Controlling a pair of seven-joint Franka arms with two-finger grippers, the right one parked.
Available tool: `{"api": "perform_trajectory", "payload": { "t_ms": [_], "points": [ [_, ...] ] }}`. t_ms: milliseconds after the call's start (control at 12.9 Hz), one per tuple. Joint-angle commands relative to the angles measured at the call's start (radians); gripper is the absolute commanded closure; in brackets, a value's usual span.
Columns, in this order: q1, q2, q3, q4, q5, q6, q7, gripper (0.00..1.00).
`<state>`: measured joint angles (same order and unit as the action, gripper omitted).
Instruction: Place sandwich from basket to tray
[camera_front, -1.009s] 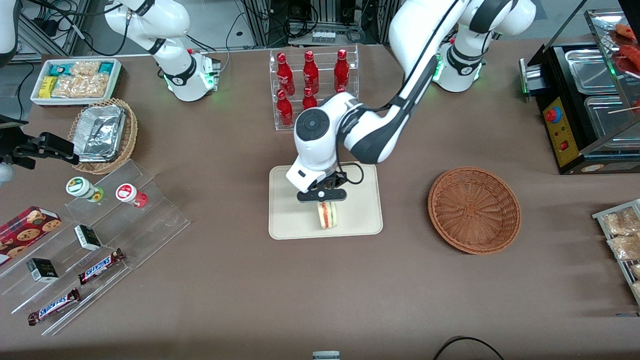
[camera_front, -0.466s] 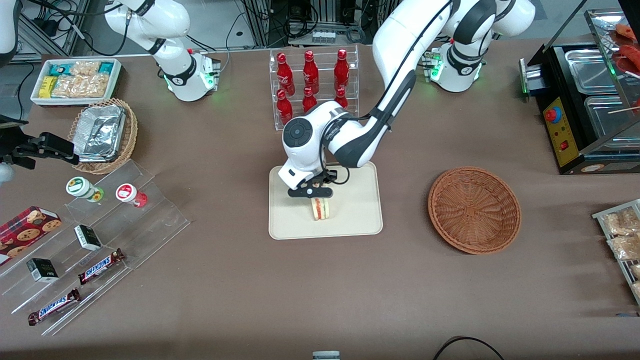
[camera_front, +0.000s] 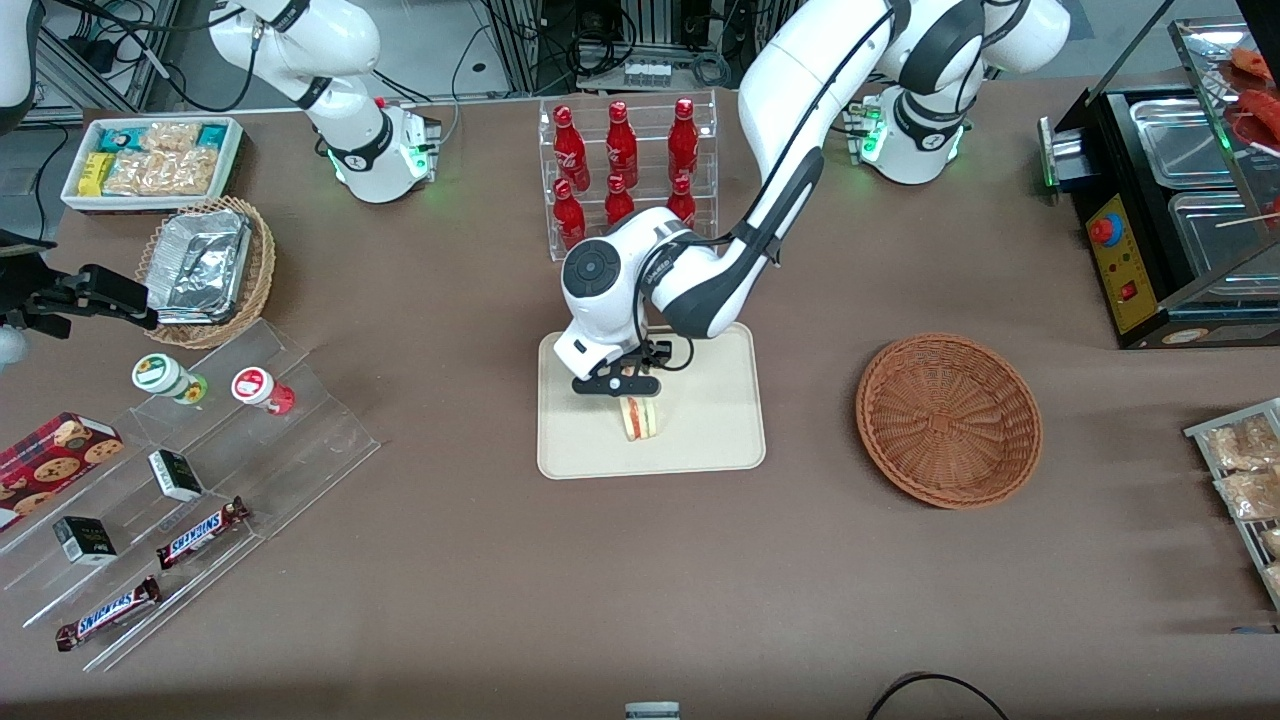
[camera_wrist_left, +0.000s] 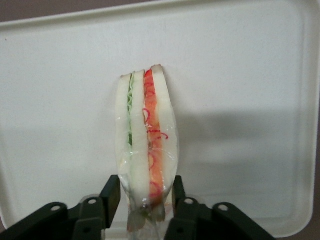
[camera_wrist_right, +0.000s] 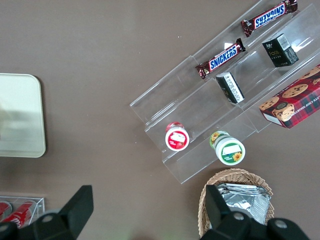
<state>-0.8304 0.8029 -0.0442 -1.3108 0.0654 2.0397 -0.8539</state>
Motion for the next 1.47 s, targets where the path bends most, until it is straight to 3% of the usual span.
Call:
{"api": "perform_trajectory", "payload": {
  "t_ms": [0, 233, 466, 853, 1397],
  "points": [
    [0.002, -0.098, 0.055, 0.002, 0.004, -0.061, -0.083, 0.0],
    [0.005, -0.246, 0.151, -0.03, -0.007, -0.072, -0.174, 0.0],
    [0.008, -0.376, 0.246, -0.091, -0.041, -0.173, -0.148, 0.0],
    [0.007, -0.599, 0.446, -0.327, -0.075, -0.188, 0.117, 0.0],
    [0.005, -0.631, 0.688, -0.3, -0.118, -0.346, 0.516, 0.0]
  ]
}}
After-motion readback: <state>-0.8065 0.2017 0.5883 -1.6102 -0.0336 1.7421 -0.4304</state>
